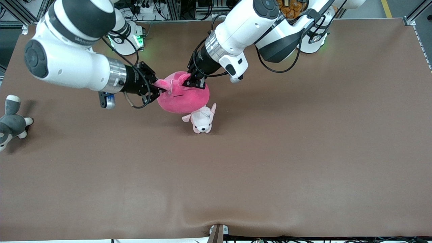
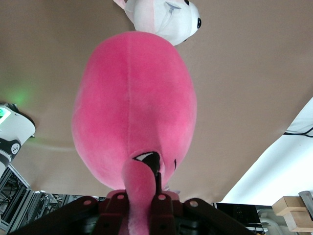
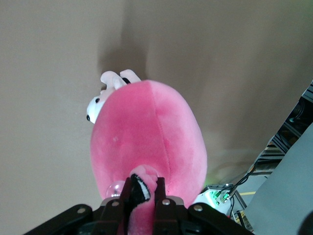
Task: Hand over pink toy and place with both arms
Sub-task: 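Open the left gripper while the right gripper carries the plush away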
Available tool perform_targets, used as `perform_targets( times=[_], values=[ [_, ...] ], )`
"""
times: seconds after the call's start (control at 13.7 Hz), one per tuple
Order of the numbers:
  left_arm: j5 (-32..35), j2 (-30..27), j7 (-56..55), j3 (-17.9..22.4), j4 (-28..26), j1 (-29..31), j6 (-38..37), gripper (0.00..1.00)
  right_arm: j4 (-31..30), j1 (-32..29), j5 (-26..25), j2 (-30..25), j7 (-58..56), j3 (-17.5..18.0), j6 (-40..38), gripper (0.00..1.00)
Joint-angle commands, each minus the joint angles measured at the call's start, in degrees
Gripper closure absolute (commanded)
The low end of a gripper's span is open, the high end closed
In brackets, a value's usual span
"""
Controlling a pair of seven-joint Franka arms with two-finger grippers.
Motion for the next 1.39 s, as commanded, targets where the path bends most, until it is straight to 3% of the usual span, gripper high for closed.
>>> perform_targets(
  times=[0.0, 0.07, 0.15, 0.22, 0.29, 0.58, 0.8, 1.09, 1.31],
  values=[
    [1.58, 0.74, -1.72, 0.11, 1.61, -0.5, 0.16, 1.0, 1.66, -3.47, 1.25, 1.43, -0.07, 0.24, -0.54, 1.0],
    [1.66, 0.74, -1.72, 0.11, 1.61, -0.41, 0.16, 1.0, 1.75, -5.13, 1.25, 1.43, -1.9, 0.24, -0.72, 1.0],
    [1.66, 0.65, -1.72, 0.11, 1.61, -0.23, 0.16, 0.91, 2.19, -7.5, 1.34, 1.43, -4.79, 0.24, -1.33, 1.0],
    [1.66, 0.65, -1.72, 0.11, 1.61, -0.15, 0.16, 0.21, 2.62, -10.22, 1.34, 1.26, -7.16, 0.24, -1.51, 1.0],
    [1.75, 0.56, -1.72, 0.11, 1.61, -0.15, 0.16, 0.0, 2.72, -12.6, 1.25, 1.17, -9.19, 0.24, -2.47, 1.0],
    [1.75, 0.21, -1.63, 0.11, 1.61, 0.12, 0.16, 0.0, 1.93, -22.44, -0.06, 2.65, -22.8, 0.15, -6.52, 1.0],
    [2.45, -0.23, -1.2, 0.11, 1.61, 1.69, 0.07, 0.0, 2.28, -31.31, -0.42, 8.97, -33.95, 0.24, -5.99, 1.0],
    [12.8, 0.47, -0.58, 0.11, 1.09, 6.43, -0.45, 0.0, 2.19, -37.66, -2.78, 17.93, -47.58, 0.15, -3.28, 1.0],
    [14.85, 1.53, 6.07, 0.11, 0.73, 11.52, -2.11, 0.0, 1.84, -41.7, -2.18, 24.1, -57.7, 0.24, 0.25, 1.0]
  ],
)
